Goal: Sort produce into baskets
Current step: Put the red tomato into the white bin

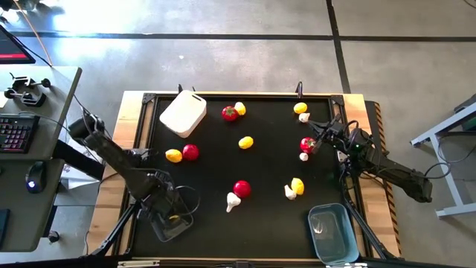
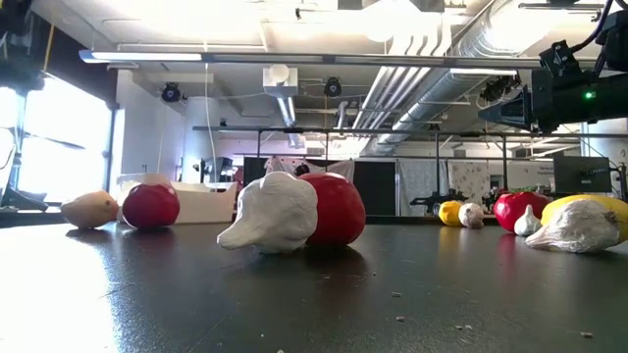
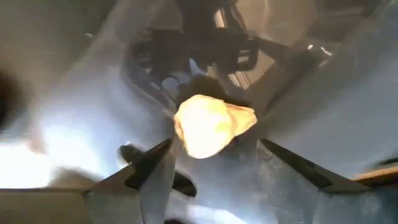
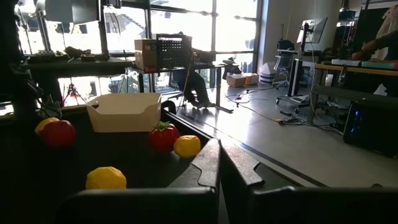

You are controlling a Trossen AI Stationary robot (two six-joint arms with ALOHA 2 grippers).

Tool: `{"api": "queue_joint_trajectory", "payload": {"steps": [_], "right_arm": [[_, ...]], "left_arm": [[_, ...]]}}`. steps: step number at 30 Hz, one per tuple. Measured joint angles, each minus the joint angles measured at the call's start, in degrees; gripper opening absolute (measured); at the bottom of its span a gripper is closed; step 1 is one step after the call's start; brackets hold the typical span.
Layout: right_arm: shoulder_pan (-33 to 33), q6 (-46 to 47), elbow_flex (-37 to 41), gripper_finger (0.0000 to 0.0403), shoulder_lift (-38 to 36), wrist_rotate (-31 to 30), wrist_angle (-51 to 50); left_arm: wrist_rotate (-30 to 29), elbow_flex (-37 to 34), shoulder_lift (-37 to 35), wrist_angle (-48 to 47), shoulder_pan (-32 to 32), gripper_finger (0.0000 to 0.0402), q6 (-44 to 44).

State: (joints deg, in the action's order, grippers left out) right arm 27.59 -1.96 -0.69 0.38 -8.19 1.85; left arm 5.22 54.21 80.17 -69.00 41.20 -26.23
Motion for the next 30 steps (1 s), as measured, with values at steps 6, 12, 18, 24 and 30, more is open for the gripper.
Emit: {"api": "queue_joint_trajectory", "payload": {"steps": [6,12,18,24,30], "right_arm": [[0.0,0.0,0.0,0.0000,0.0,0.0,0.0],[0.0,0.0,0.0,0.0000,0.0,0.0,0.0],[0.0,0.0,0.0,0.0000,0.0,0.0,0.0],[0.0,0.0,0.0,0.0000,0.0,0.0,0.0],[0.0,0.0,0.0,0.0000,0.0,0.0,0.0]], "left_arm": [[-4.3,4.2,-5.3,0.4,-3.7,0.0112,-5.0],[-7.6,-0.1,-12.4,14.7,-13.2,0.0010,1.1],[-7.4,-9.2,-14.7,39.6,-25.0,0.0010,15.5],[-1.7,-18.1,-12.5,67.4,-35.0,0.0002,24.8],[0.5,-24.7,-7.4,95.1,-40.5,0.0001,23.9]]}}
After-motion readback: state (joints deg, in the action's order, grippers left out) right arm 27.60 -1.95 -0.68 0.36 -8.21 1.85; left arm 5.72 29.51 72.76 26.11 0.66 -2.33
